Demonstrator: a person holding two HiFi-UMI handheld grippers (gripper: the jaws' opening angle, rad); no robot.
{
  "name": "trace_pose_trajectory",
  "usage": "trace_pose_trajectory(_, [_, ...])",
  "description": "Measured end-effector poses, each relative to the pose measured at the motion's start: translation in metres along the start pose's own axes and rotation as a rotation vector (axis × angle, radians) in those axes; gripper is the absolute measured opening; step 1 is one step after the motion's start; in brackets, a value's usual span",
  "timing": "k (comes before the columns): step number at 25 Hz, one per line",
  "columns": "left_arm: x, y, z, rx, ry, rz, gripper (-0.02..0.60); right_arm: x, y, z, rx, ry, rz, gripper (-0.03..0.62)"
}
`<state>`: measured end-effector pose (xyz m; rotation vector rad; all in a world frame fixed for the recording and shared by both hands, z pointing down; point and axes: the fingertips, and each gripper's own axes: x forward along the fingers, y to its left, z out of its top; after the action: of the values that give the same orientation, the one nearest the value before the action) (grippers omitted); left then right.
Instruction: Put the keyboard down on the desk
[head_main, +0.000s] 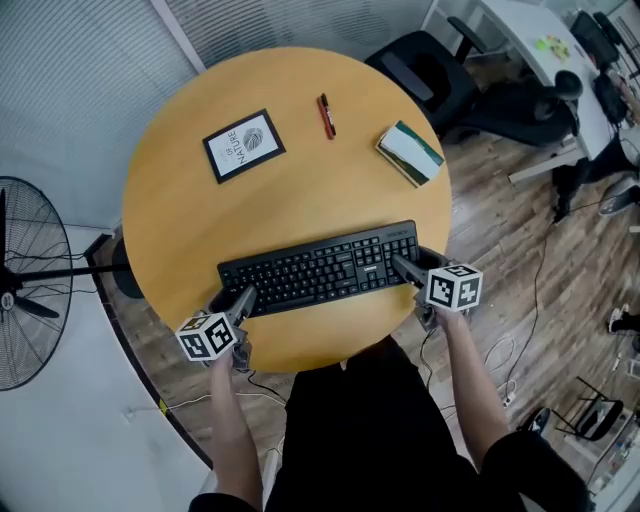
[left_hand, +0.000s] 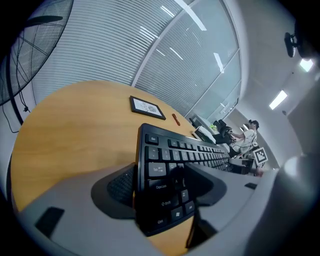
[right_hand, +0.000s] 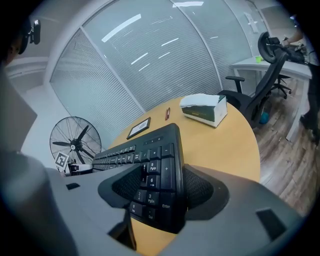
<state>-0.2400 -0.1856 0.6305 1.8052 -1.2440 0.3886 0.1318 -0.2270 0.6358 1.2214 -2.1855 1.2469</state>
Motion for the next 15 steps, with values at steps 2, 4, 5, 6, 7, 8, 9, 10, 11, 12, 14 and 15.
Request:
trace_pose_trajectory(2, [0.008,0.004,-0.002,-0.014,-0.002,0.010,0.276,0.010,-0.007,0.003,-0.008,0.009,0.004,0.262])
trace_pose_trajectory(4, [0.014,0.008,-0.003,-0.024,0.001,0.019,0.276,0.019,-0.012,0.005,-0.015,0.019,0.011,0.262])
trace_pose_trajectory(5, [0.016,0.009,-0.002,-0.027,0.001,0.022,0.276,0.023,-0.013,0.007,-0.018,0.023,0.016,0.262])
trace_pose_trajectory(6, [0.019,0.011,-0.002,-0.029,0.000,0.024,0.276,0.027,-0.015,0.008,-0.021,0.027,0.020,0.262])
trace_pose_trajectory(7, [0.022,0.013,-0.002,-0.032,0.000,0.024,0.276,0.031,-0.017,0.009,-0.024,0.031,0.024,0.262])
trace_pose_trajectory(8, [0.025,0.014,-0.003,-0.036,0.003,0.025,0.276,0.034,-0.018,0.009,-0.027,0.036,0.026,0.262])
trace_pose_trajectory(9, [0.028,0.017,-0.004,-0.043,0.007,0.026,0.275,0.037,-0.020,0.009,-0.029,0.042,0.025,0.262])
trace_pose_trajectory(10, [0.032,0.020,-0.005,-0.050,0.011,0.028,0.276,0.041,-0.022,0.010,-0.032,0.046,0.023,0.262])
trace_pose_trajectory(11, [0.035,0.022,-0.005,-0.057,0.014,0.031,0.276,0.045,-0.024,0.011,-0.035,0.050,0.021,0.262])
trace_pose_trajectory(12, [0.038,0.024,-0.005,-0.062,0.014,0.034,0.276,0.049,-0.025,0.012,-0.037,0.054,0.021,0.262])
trace_pose_trajectory(14, [0.042,0.027,-0.003,-0.066,0.013,0.040,0.276,0.057,-0.028,0.015,-0.038,0.060,0.026,0.262])
trace_pose_trajectory(15, [0.044,0.029,-0.002,-0.067,0.013,0.043,0.276,0.060,-0.030,0.017,-0.038,0.063,0.029,0.262])
